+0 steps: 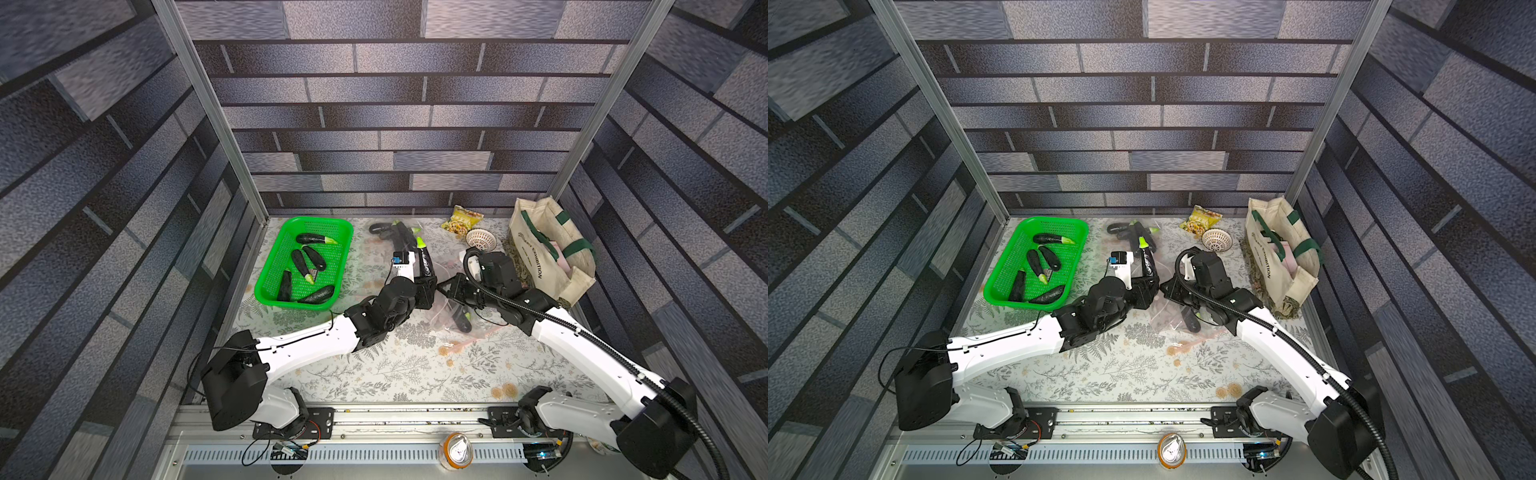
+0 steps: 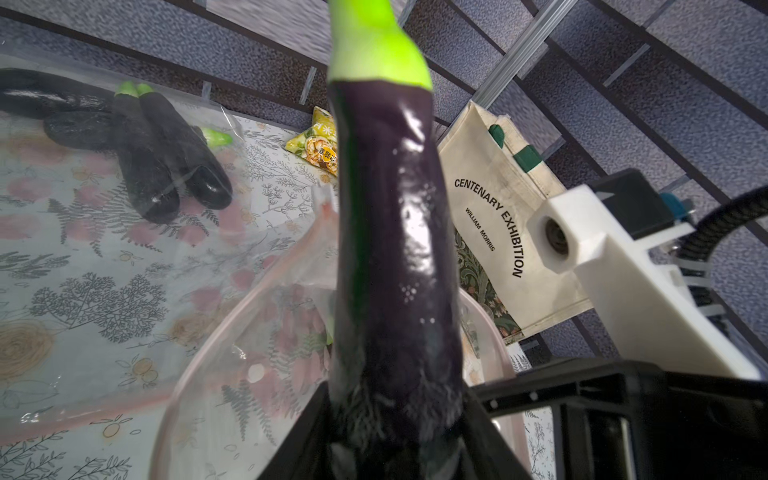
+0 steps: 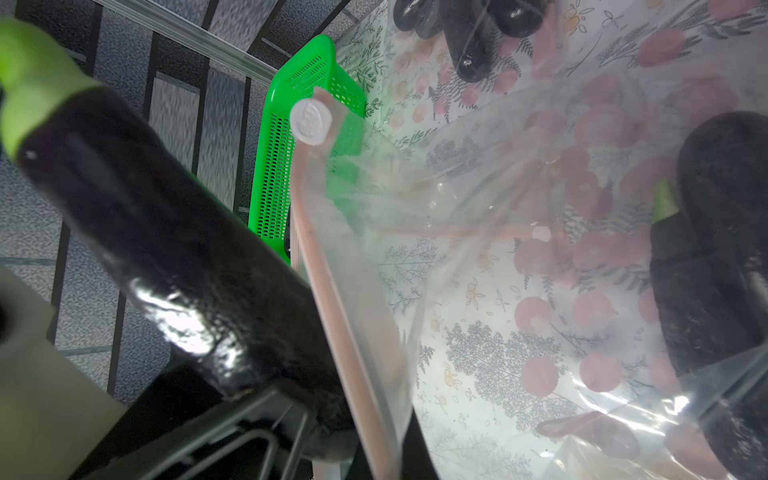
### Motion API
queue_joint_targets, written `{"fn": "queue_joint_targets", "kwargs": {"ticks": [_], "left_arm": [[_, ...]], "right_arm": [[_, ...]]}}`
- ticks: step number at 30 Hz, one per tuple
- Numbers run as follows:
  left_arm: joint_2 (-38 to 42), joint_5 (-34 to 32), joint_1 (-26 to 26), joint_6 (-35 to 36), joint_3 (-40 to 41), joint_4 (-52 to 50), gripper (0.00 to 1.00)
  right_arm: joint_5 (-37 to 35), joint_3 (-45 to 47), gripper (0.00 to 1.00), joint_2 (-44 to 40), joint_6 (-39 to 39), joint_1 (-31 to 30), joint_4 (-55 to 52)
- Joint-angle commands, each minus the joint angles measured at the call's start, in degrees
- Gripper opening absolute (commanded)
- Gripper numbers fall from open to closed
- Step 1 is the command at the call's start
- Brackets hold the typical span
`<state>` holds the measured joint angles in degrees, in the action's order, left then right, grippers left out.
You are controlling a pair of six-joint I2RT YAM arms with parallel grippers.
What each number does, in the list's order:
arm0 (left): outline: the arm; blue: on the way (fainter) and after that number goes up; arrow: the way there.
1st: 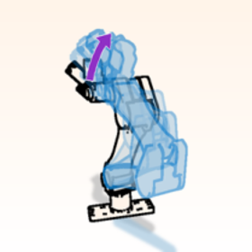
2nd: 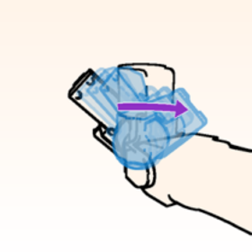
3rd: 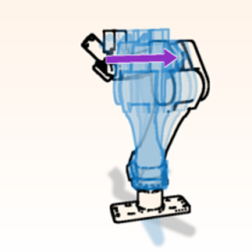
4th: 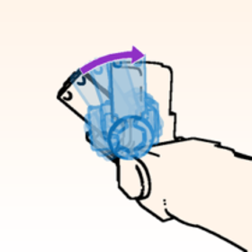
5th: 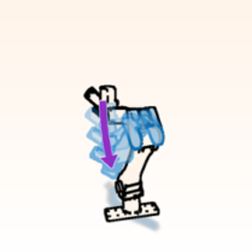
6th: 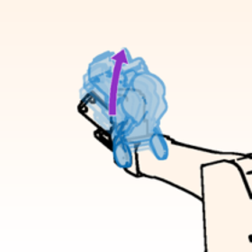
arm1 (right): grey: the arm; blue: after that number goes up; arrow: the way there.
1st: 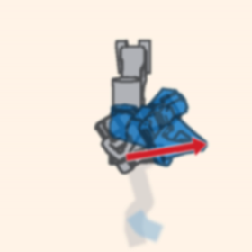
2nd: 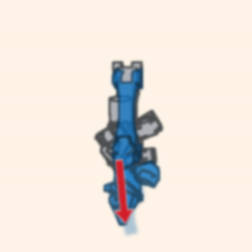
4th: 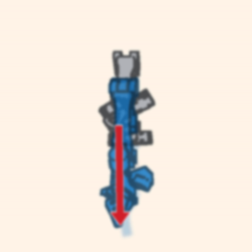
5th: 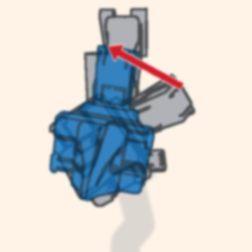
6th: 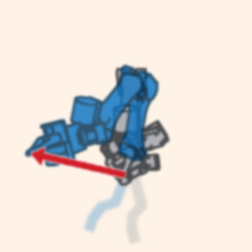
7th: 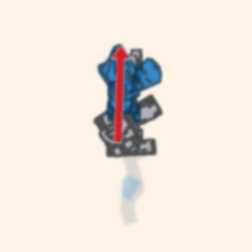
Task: Place the eggplant in a zip-top bag and seal the zipper
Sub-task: Place the eggplant in the zipper food storage bag.
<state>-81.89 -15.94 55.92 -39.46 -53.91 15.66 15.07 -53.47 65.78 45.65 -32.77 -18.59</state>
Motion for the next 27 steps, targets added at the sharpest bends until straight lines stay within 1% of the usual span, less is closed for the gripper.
{"fn": "queue_joint_targets", "kwargs": {"ticks": [1,6,9,13,17,20,21,23,25,27], "left_arm": [[-0.29,-2.16,0.42,-0.25,0.02,0.47,0.48],[0.17,-1.28,1.36,-1.26,0.14,-2.13,0.56],[1.06,-1.43,1.90,-2.34,0.33,-4.21,0.64],[4.02,-3.71,1.83,-3.38,0.61,-7.94,0.66],[7.39,-3.63,-1.15,-5.02,-1.71,-16.73,0.68],[9.68,-1.64,-6.15,-5.84,-4.70,-26.79,0.68],[10.19,-0.67,-8.63,-5.68,-6.15,-30.68,0.67],[10.41,2.51,-14.40,-4.96,-8.96,-38.32,0.67],[10.32,6.09,-22.03,-3.35,-11.22,-45.09,0.67],[10.27,8.22,-28.95,-1.35,-12.05,-49.25,0.67]], "right_arm": [[-1.52,0.17,0.00,-1.17,0.59,-0.36,0.58],[-2.50,0.04,0.00,-1.00,0.39,-0.36,0.49],[-3.03,-0.05,0.00,-0.90,0.31,-0.39,0.49],[-3.33,-0.01,0.00,-0.89,-0.17,-0.36,0.07],[-3.38,-0.04,0.00,-0.86,-0.90,-0.36,-0.64],[-3.42,-0.31,0.00,-0.93,-1.56,-0.40,-1.17],[-3.43,-0.29,0.00,-0.99,-1.68,-0.34,-1.27],[-3.64,-0.26,0.00,-1.13,-2.12,-0.36,-1.53],[-3.72,-0.32,0.00,-1.25,-2.62,-0.37,-1.83],[-3.70,-0.32,0.00,-1.30,-2.96,-0.35,-2.28]]}}
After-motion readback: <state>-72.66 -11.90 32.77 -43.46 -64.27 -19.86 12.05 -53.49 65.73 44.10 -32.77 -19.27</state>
